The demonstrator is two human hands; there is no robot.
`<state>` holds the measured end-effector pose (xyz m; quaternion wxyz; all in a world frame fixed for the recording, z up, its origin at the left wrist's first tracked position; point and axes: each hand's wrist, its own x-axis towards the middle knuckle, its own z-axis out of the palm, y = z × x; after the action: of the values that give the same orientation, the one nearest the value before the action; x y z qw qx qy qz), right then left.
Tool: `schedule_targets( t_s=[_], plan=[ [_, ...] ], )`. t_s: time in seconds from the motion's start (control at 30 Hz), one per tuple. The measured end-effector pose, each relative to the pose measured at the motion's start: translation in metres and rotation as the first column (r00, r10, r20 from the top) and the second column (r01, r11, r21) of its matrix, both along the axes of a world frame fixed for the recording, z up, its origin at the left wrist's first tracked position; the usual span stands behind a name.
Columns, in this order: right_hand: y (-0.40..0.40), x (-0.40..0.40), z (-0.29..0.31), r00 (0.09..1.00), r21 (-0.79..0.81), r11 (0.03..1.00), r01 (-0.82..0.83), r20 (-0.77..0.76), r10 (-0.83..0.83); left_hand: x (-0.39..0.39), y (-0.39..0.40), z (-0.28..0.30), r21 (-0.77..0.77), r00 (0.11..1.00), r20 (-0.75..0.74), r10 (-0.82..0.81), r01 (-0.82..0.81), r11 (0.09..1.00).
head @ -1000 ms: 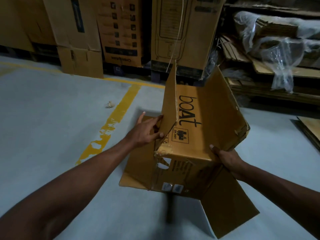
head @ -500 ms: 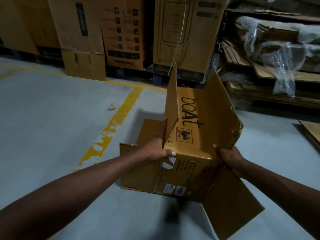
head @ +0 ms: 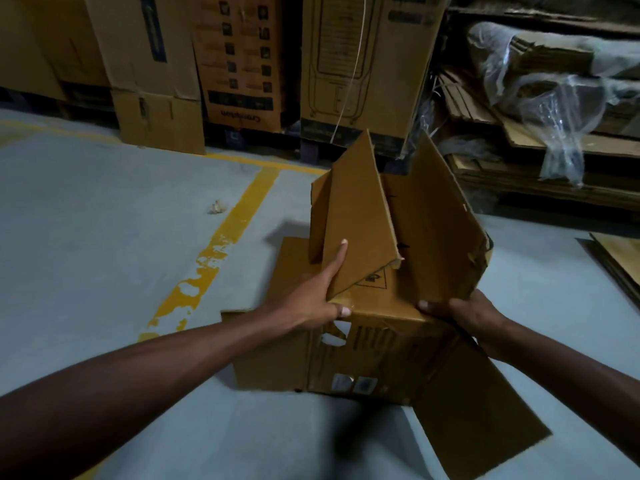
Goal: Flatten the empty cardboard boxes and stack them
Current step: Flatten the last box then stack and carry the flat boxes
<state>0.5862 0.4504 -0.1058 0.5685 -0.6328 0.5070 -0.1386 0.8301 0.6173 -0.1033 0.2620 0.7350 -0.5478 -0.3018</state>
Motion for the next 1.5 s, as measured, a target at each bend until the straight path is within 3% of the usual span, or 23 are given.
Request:
schedule_targets(
  t_s=[0.17,0.27,0.33,0.4,0.43,0.5,0.63,0.8,0.9,1.1,1.17,1.23,1.33,1.4,1.5],
  plan=[
    [-0.014,0.024,-0.019,0.997,-0.097,0.993,0.061,-0.031,-0.064,0.01,-0.021,-0.026,-0.044,0.992,0.004,0.124,-0.124,0.991],
    [-0.03,0.034,-0.018,0.984,-0.207,0.974,-0.095,-0.17,0.06,0.021,-0.036,-0.048,-0.064,0.964,0.092,0.25,-0.245,0.967],
    [-0.043,0.034,-0.014,0.861,-0.308,0.897,-0.315,-0.491,0.134,0.03,-0.045,-0.06,-0.087,0.935,0.148,0.323,-0.313,0.946],
    [-0.054,0.029,-0.014,0.647,-0.36,0.792,-0.494,-0.761,0.057,0.041,-0.051,-0.07,-0.088,0.921,0.171,0.351,-0.341,0.936],
    [-0.059,0.025,-0.015,0.573,-0.375,0.748,-0.548,-0.819,0.009,0.048,-0.053,-0.075,-0.067,0.917,0.202,0.345,-0.338,0.939],
    [-0.068,0.018,-0.024,0.523,-0.416,0.692,-0.59,-0.85,-0.065,0.063,-0.054,-0.087,-0.003,0.891,0.347,0.292,-0.311,0.95],
    [-0.083,0.01,-0.044,0.563,-0.519,0.649,-0.556,-0.81,-0.166,0.084,-0.058,-0.121,0.063,0.771,0.615,0.166,-0.258,0.964],
    [-0.098,0.009,-0.074,0.558,-0.558,0.59,-0.584,-0.803,-0.207,0.082,-0.075,-0.143,0.023,0.658,0.733,0.171,-0.276,0.961],
    [-0.113,0.004,-0.092,0.612,-0.556,0.626,-0.546,-0.776,-0.156,0.081,-0.081,-0.162,-0.02,0.626,0.749,0.217,-0.307,0.952],
    [-0.107,-0.019,-0.147,0.815,-0.526,0.781,-0.337,-0.579,-0.038,0.084,-0.07,-0.201,0.076,0.838,0.505,0.208,-0.284,0.956],
    [-0.1,-0.031,-0.17,0.843,-0.437,0.851,-0.293,-0.538,0.014,0.083,-0.055,-0.213,0.09,0.874,0.406,0.266,-0.328,0.94],
    [-0.096,-0.044,-0.193,0.817,-0.253,0.935,-0.25,-0.574,0.064,0.082,-0.037,-0.227,0.148,0.848,0.412,0.333,-0.423,0.894],
    [-0.09,-0.061,-0.224,0.779,-0.054,0.987,-0.152,-0.622,0.086,0.082,-0.011,-0.249,0.262,0.774,0.349,0.528,-0.622,0.738],
    [-0.086,-0.066,-0.237,0.745,-0.03,0.995,-0.096,-0.665,0.052,0.078,-0.001,-0.259,0.278,0.735,0.313,0.601,-0.676,0.682],
    [-0.071,-0.066,-0.241,0.722,-0.096,0.995,0.035,-0.685,-0.092,0.069,0.005,-0.264,0.22,0.73,0.349,0.587,-0.673,0.706]
  ],
)
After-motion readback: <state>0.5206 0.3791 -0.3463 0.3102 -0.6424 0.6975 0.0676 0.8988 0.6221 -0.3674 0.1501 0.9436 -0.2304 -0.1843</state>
